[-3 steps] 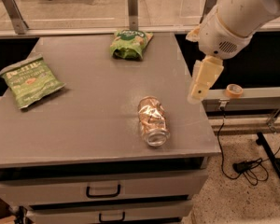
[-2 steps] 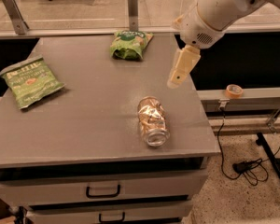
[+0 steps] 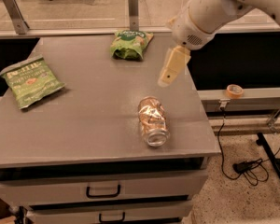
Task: Move green rice chip bag near green jalapeno chip bag
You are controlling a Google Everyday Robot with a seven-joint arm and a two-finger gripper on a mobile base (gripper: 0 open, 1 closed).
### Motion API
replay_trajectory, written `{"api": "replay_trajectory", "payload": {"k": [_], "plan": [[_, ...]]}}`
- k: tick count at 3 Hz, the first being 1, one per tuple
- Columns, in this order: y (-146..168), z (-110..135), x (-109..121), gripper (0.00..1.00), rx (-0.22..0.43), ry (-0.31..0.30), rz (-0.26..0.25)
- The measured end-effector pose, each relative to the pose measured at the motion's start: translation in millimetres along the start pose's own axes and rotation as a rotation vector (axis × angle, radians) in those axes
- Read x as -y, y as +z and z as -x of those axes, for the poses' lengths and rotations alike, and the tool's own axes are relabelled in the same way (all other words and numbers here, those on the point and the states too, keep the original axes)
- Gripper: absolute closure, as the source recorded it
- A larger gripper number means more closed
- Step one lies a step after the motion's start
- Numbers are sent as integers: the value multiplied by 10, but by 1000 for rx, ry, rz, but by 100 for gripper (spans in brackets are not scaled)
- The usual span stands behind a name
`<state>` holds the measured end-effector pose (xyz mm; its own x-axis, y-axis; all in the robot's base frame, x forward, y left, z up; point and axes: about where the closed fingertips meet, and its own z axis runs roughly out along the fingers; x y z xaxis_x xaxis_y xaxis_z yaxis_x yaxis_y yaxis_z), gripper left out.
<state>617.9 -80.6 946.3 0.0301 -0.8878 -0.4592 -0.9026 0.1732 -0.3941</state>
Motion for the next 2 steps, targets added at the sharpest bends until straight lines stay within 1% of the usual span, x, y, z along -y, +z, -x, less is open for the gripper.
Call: {"api": "replay_trajectory", "payload": {"k": [1, 2], "plan": [[319, 203, 245, 0, 69, 21, -32], [689, 395, 540, 0, 150, 75, -57]]}}
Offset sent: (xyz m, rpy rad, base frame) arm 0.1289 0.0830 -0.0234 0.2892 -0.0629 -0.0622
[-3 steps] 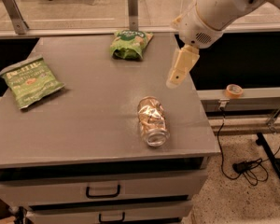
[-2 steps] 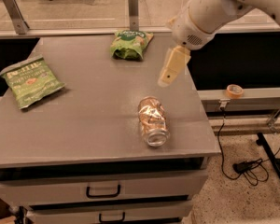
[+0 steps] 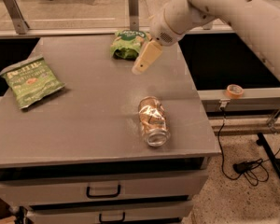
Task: Move green rice chip bag near green jalapeno chip bag
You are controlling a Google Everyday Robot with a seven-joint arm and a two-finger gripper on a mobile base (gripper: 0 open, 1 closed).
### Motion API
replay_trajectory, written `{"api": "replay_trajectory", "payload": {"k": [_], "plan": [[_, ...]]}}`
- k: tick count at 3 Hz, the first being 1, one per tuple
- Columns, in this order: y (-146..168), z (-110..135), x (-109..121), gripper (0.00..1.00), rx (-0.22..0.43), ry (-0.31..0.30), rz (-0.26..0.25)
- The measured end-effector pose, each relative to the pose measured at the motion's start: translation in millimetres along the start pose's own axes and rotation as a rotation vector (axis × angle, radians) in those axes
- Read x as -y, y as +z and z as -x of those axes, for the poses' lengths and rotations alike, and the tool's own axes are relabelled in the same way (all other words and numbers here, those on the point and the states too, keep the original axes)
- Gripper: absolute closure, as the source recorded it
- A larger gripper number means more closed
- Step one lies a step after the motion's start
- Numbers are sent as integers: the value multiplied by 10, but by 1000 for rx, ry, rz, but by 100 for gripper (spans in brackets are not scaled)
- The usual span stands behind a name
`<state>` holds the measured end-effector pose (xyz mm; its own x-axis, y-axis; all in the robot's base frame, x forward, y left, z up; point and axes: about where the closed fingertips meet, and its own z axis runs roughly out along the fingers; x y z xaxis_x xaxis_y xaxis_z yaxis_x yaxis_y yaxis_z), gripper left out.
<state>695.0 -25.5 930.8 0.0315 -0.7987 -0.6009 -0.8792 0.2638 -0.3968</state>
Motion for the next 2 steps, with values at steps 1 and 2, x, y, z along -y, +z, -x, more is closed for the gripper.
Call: {"api": "replay_trajectory", "payload": {"k": [1, 2], "plan": [[383, 55, 262, 0, 65, 95, -44], [730, 43, 521, 0, 116, 213, -107]]}}
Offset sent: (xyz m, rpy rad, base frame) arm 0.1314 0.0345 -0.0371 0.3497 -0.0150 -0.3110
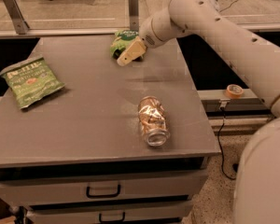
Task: Move green rice chip bag near green jalapeno chip bag
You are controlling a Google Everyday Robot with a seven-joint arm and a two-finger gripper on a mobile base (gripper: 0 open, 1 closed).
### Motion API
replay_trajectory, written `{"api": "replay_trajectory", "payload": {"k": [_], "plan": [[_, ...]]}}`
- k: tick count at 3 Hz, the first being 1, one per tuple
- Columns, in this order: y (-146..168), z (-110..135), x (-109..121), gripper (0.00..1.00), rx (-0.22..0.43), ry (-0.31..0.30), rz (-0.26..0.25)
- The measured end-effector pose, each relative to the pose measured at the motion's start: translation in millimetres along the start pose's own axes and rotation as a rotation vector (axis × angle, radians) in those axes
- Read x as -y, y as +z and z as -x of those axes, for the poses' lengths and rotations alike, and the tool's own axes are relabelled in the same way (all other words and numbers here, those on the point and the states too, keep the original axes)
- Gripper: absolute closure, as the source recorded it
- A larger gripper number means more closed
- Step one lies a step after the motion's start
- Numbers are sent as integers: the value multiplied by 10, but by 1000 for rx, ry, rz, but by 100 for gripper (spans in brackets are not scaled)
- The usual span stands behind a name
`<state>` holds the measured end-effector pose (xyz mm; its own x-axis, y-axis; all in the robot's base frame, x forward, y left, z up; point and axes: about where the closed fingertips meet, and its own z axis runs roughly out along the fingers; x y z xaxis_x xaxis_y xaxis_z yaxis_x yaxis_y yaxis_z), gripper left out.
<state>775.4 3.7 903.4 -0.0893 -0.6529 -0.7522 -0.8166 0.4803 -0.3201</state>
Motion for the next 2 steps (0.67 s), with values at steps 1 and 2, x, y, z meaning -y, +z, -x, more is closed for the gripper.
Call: {"api": "replay_trajectory", "payload": {"k": [1, 2], "plan": [[285, -89, 187, 0, 46, 123, -49], [539, -130, 318, 0, 86, 221, -71]]}}
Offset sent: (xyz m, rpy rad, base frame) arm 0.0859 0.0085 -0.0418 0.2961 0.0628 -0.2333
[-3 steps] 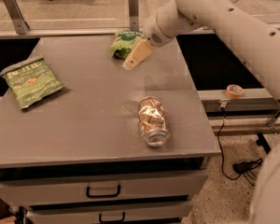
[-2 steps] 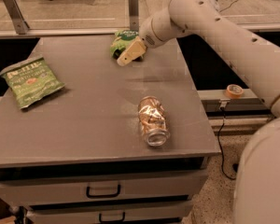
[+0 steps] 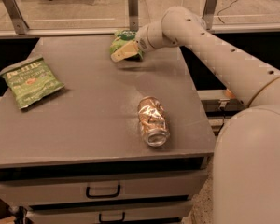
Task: Move green rice chip bag near green jalapeno chip bag
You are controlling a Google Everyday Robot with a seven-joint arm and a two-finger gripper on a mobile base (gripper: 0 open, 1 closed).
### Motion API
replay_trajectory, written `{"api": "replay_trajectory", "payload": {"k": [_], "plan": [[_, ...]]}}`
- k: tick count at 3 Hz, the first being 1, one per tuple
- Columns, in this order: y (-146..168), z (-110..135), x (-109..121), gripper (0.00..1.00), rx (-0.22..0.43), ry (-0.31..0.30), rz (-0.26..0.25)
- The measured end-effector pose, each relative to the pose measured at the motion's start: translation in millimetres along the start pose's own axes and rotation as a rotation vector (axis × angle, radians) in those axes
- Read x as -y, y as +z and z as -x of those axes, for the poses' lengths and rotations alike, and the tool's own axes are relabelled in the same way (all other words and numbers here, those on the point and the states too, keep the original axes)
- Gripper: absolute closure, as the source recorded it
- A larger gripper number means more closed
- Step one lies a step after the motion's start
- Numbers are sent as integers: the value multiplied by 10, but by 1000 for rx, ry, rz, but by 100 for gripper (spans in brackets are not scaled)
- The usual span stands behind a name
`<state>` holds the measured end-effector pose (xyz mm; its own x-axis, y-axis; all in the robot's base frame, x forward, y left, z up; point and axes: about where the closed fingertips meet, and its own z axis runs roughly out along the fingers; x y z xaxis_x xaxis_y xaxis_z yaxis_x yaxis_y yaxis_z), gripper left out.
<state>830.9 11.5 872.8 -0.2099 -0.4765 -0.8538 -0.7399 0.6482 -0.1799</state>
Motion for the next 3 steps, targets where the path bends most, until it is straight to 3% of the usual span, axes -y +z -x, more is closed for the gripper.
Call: {"api": "replay_trajectory", "payload": {"k": [1, 3], "plan": [[168, -4, 52, 17, 24, 50, 2], [122, 129, -27, 64, 72, 33, 40]]}}
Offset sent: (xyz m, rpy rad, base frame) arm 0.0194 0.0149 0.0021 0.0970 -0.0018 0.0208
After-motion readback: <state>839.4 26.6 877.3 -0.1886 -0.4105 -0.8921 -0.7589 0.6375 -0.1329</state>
